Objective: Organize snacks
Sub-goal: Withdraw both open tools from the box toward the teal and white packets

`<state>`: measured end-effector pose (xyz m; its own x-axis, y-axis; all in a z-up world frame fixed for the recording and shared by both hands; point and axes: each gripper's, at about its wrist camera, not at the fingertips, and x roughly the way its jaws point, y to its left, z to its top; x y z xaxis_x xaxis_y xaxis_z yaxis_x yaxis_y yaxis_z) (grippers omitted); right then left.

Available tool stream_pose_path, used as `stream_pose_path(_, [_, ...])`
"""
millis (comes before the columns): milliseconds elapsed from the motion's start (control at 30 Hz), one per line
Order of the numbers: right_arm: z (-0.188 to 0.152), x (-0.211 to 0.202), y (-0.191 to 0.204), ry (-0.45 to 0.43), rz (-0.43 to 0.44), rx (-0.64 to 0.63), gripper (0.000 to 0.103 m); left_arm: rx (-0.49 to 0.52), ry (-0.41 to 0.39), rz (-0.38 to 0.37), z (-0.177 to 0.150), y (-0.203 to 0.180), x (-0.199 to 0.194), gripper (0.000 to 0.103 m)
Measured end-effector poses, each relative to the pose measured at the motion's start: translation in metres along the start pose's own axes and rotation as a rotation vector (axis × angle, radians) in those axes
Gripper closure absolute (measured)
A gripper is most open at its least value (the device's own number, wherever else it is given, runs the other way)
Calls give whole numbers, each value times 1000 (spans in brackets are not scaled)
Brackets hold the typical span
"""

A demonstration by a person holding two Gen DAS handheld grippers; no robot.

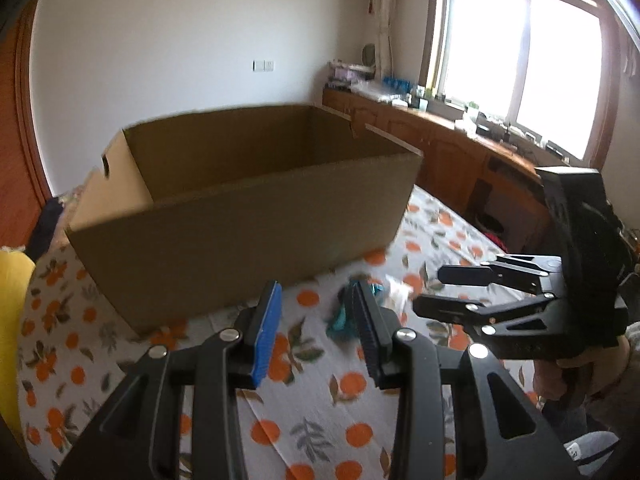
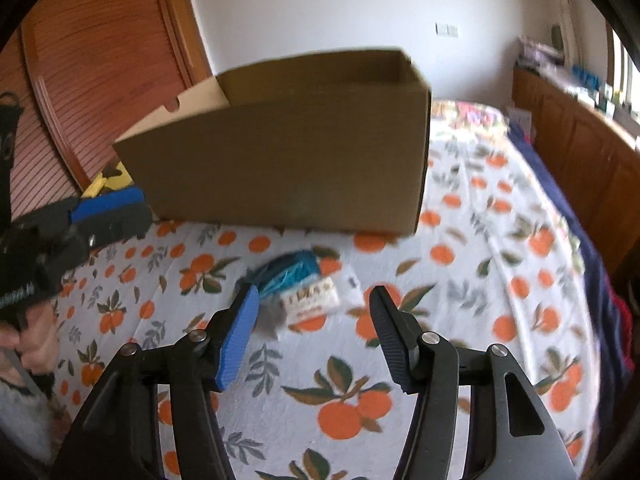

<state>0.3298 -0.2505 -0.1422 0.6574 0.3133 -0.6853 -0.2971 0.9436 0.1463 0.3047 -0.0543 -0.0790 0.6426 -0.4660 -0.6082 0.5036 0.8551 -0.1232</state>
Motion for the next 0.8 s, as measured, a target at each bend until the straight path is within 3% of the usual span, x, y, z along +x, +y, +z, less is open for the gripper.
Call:
stream_pose_path(200, [-9,24,-5,70,32,70,51,-13,57,-31,-13,-4,15,66])
stream_pose_path(533, [5,37,-1,79,13,60,52,-50,113,-12,-24,3,25,67])
stream_pose_path(800, [9,39,-13,94,-46,33,72,-26,135,-16,-22,-12,34,67])
